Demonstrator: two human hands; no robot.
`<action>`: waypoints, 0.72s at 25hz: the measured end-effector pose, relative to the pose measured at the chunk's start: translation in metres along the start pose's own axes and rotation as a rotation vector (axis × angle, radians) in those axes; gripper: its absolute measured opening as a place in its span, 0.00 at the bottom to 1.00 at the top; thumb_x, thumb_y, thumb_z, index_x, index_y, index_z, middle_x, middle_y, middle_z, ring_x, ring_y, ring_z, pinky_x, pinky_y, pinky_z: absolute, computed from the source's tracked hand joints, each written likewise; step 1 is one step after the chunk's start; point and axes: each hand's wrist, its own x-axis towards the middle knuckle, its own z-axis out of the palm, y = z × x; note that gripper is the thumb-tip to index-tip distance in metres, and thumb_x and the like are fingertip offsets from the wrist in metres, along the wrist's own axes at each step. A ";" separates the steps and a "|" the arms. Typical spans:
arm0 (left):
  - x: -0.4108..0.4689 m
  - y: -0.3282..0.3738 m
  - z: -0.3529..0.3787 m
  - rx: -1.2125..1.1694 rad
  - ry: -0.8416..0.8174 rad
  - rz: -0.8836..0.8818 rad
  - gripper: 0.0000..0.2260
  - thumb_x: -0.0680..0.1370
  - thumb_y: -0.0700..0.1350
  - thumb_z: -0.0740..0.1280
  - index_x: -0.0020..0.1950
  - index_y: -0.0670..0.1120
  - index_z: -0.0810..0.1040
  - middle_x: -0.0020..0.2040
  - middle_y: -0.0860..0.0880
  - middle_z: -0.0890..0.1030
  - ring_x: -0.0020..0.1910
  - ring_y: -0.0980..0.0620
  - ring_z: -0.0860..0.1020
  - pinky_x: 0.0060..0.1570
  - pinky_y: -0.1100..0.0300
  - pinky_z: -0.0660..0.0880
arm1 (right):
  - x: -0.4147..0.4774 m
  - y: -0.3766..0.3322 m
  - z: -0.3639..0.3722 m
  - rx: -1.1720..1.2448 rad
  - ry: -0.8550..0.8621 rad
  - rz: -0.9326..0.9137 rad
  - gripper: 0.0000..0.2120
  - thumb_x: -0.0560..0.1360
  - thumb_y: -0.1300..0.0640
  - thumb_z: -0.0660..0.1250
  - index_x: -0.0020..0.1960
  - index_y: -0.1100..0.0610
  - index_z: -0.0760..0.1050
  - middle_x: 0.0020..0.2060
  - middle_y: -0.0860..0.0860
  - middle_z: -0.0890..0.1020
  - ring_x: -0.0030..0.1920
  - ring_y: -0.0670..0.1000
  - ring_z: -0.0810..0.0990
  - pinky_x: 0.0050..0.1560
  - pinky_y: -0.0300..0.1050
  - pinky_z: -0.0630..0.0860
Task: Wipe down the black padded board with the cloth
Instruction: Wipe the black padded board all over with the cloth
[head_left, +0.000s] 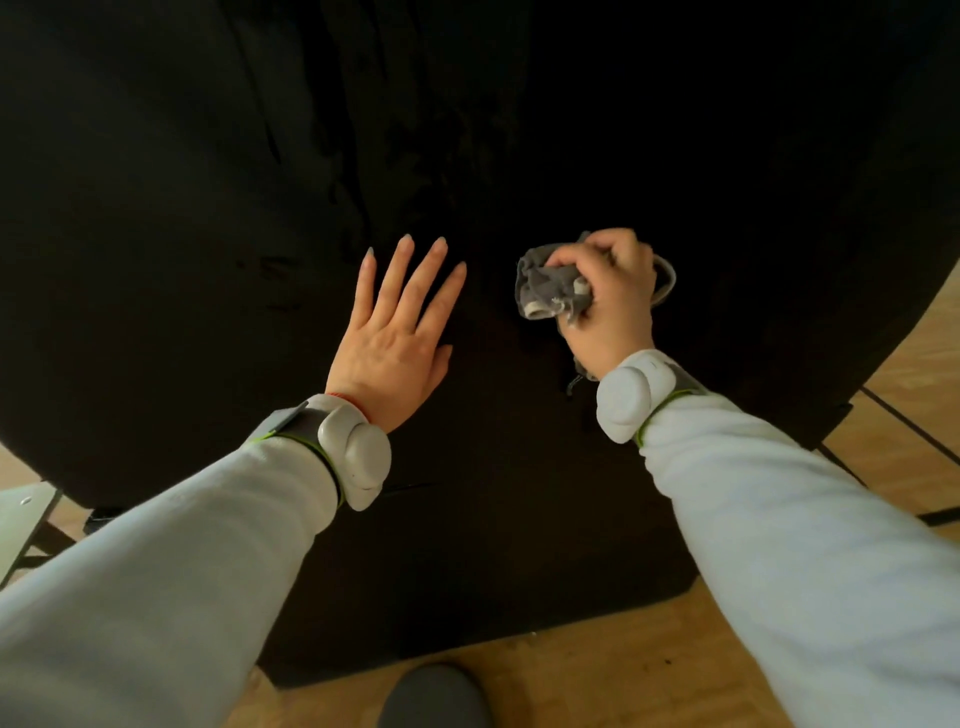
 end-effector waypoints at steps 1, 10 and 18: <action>-0.003 0.000 0.001 0.013 -0.012 -0.004 0.36 0.72 0.46 0.69 0.76 0.43 0.54 0.76 0.41 0.54 0.74 0.40 0.48 0.71 0.42 0.43 | -0.010 0.002 0.002 -0.007 -0.056 0.002 0.14 0.63 0.66 0.70 0.47 0.56 0.79 0.50 0.58 0.74 0.51 0.57 0.68 0.50 0.54 0.67; -0.015 0.002 0.009 0.005 -0.036 -0.036 0.37 0.73 0.47 0.69 0.76 0.45 0.53 0.76 0.43 0.51 0.75 0.40 0.46 0.71 0.42 0.42 | -0.023 0.002 -0.016 0.051 -0.007 0.084 0.14 0.67 0.59 0.61 0.49 0.57 0.80 0.50 0.59 0.76 0.52 0.54 0.69 0.54 0.48 0.67; -0.029 0.009 0.021 -0.030 -0.054 -0.052 0.36 0.73 0.46 0.69 0.76 0.44 0.54 0.76 0.42 0.53 0.74 0.39 0.47 0.71 0.41 0.42 | -0.070 0.015 0.029 0.012 -0.186 0.061 0.17 0.63 0.66 0.73 0.50 0.54 0.80 0.51 0.58 0.73 0.52 0.56 0.66 0.51 0.59 0.70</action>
